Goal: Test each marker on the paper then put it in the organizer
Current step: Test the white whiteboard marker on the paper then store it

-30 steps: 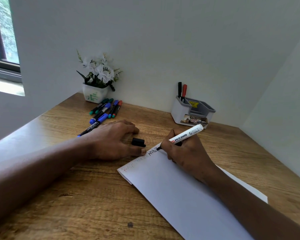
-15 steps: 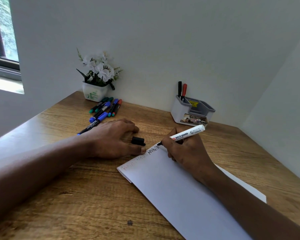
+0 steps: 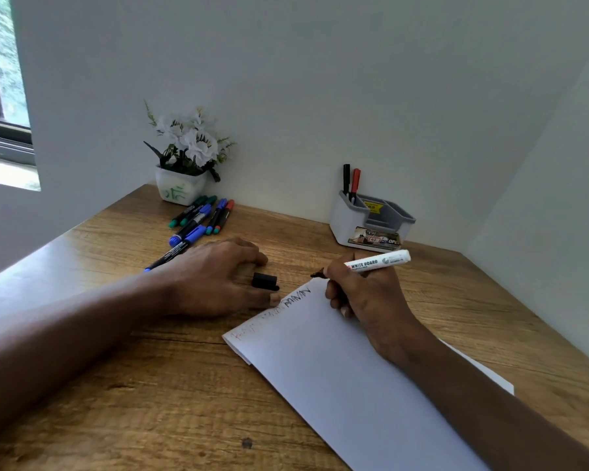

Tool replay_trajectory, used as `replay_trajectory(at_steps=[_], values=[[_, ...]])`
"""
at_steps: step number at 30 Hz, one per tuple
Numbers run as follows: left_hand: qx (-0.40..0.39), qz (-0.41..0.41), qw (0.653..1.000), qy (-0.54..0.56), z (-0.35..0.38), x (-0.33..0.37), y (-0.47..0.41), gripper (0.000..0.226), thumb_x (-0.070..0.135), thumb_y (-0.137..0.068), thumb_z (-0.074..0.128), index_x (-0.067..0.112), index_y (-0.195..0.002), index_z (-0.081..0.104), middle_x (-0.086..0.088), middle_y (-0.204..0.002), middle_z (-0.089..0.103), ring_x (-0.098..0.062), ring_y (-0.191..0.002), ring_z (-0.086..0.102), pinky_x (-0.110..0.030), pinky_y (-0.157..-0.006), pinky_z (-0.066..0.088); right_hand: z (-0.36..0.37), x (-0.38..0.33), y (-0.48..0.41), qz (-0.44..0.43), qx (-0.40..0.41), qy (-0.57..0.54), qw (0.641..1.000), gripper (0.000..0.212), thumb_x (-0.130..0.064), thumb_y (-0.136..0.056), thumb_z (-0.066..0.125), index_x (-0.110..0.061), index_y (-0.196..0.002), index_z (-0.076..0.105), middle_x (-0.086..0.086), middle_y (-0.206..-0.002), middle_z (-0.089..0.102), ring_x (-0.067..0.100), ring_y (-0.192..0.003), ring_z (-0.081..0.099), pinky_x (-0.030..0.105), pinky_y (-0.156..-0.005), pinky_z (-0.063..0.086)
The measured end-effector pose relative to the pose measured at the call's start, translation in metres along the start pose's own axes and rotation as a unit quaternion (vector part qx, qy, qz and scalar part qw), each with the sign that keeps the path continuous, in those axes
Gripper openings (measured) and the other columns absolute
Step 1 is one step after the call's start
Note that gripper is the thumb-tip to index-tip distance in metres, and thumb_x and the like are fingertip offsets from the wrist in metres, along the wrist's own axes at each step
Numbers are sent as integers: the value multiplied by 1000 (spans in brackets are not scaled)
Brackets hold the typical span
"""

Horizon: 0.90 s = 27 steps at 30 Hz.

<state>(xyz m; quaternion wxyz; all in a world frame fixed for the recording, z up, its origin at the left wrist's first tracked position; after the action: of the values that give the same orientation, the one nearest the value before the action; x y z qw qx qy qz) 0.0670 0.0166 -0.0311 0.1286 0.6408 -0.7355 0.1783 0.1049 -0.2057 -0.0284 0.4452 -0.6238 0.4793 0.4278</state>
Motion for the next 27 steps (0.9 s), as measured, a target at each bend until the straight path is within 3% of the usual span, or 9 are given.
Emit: replay_trajectory(at_steps=[4, 6, 10, 13, 18, 27], values=[[57, 9, 998, 22, -2, 0, 3, 55, 65, -84, 65, 39, -133, 60, 18, -143, 53, -5, -132, 47, -27, -103, 41, -3, 0, -3, 11, -49, -83, 995, 4, -8, -88, 70, -7, -87, 74, 8, -69, 70, 17, -60, 60, 23, -47, 41], [80, 19, 996, 28, -3, 1, 4, 39, 57, -85, 69, 40, -120, 67, 20, -136, 58, -3, -127, 51, -29, -103, 44, -3, 0, -3, 11, -81, -86, 993, 11, -12, -91, 68, -9, -99, 76, 8, -77, 75, 16, -69, 63, 24, -49, 41], [122, 17, 991, 60, -4, -1, 5, 17, 48, -85, 74, 43, -102, 74, 26, -117, 66, 5, -111, 57, -30, -95, 49, -6, -1, -4, 9, -135, -94, 986, 25, -28, -98, 57, -18, -105, 79, 9, -90, 78, 14, -75, 64, 26, -54, 42], [147, 20, 983, 110, -6, -4, 5, 17, 48, -87, 72, 51, -104, 71, 28, -106, 70, 9, -103, 59, -31, -88, 51, -8, -1, -5, -22, -159, -99, 982, 23, -26, -96, 59, -18, -106, 78, 10, -89, 78, 15, -76, 66, 25, -54, 44], [128, 64, 975, 171, -6, 0, 7, 21, 45, -89, 69, 50, -109, 72, 28, -110, 71, 4, -110, 63, -45, -100, 51, -10, -5, -4, -60, -174, -112, 976, 27, -30, -80, 64, -10, -99, 69, 15, -90, 78, 17, -75, 68, 26, -54, 46], [97, 127, 968, 194, -4, 10, 11, 22, 30, -92, 69, 36, -113, 74, 18, -110, 75, -6, -110, 68, -39, -99, 53, -4, -8, 2, -56, -209, -97, 971, 32, -27, -80, 71, -4, -100, 65, 15, -92, 79, 17, -78, 67, 25, -55, 46]])
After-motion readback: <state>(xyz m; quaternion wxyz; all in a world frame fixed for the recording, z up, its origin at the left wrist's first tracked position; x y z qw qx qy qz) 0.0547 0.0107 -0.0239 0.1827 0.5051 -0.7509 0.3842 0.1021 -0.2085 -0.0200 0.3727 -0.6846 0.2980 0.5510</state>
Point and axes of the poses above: each hand's wrist, its own y-axis away from the middle knuckle, its own z-axis out of the palm, x = y × z, the point moved 2 cm from there along -y, towards the middle knuckle
